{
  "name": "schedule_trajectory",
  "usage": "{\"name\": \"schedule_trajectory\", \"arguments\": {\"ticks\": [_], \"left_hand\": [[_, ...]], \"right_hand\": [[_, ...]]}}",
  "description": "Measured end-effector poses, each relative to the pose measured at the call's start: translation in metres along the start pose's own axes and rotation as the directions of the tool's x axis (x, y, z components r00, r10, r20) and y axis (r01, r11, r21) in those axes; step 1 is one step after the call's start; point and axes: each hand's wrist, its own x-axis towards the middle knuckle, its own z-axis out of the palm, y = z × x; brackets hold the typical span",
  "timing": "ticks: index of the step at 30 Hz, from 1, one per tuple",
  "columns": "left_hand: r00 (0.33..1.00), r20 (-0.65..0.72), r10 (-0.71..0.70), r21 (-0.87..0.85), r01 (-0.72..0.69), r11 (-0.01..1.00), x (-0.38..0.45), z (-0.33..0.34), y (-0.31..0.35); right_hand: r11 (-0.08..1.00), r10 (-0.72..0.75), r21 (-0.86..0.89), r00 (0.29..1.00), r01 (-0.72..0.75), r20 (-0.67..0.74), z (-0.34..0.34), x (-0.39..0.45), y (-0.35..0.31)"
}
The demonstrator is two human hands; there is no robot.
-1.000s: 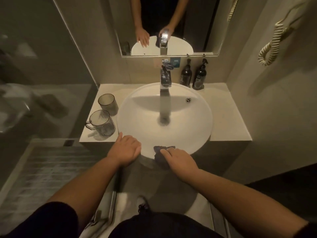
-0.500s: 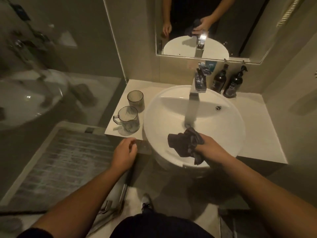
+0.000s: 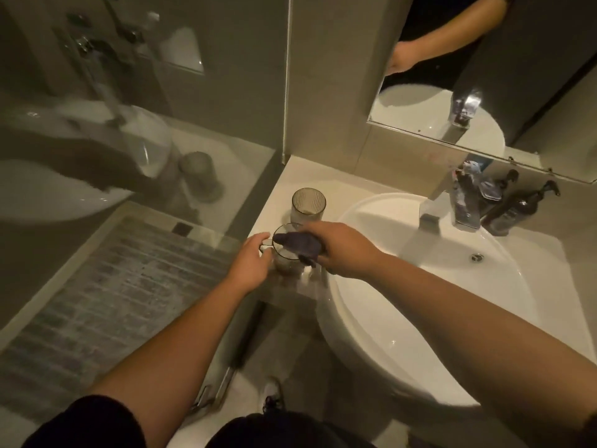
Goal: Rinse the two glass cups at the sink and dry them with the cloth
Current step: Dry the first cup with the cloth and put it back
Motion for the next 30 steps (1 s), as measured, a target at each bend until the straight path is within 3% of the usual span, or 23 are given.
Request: {"name": "schedule_trajectory", "arguments": {"ticks": [5,10,13,19,23,26,28,30], "left_hand": [[1.0,0.009,0.004,-0.14,-0.003,0.99,0.01,-0.006,-0.012],[0.995,0.068,0.079,-0.112,-0.071,0.991,0.016,-0.012,-0.015],[0.992,0.081,0.1,-0.107,-0.091,0.99,0.016,-0.013,-0.014],[0.993,0.102,0.065,-0.102,-0.055,0.993,0.016,-0.015,-0.008],[0.99,0.102,0.096,-0.127,-0.083,0.989,0.001,-0.019,0.015],[0.995,-0.003,0.102,-0.283,-0.099,0.954,-0.018,-0.031,0.049],[0.999,-0.005,-0.044,-0.513,0.035,0.858,-0.028,-0.039,0.073],[0.941,0.295,-0.164,-0.672,0.326,0.664,-0.036,-0.039,0.093]], "right_hand": [[0.915,-0.122,-0.329,0.936,0.235,0.33,0.023,0.039,0.01],[0.902,-0.089,-0.336,0.877,0.272,0.472,0.029,0.055,0.003],[0.935,-0.014,-0.296,0.854,0.195,0.52,0.033,0.062,0.0],[0.865,-0.002,-0.455,0.907,0.213,0.421,0.047,0.061,0.002],[0.917,-0.049,-0.356,0.936,0.181,0.348,0.038,0.043,0.011],[0.967,-0.108,-0.201,0.965,0.158,0.24,0.006,0.013,0.004],[0.962,-0.185,-0.175,0.972,0.209,0.147,-0.023,-0.012,-0.001],[0.894,-0.319,-0.304,0.944,0.328,0.078,-0.049,-0.034,-0.007]]}}
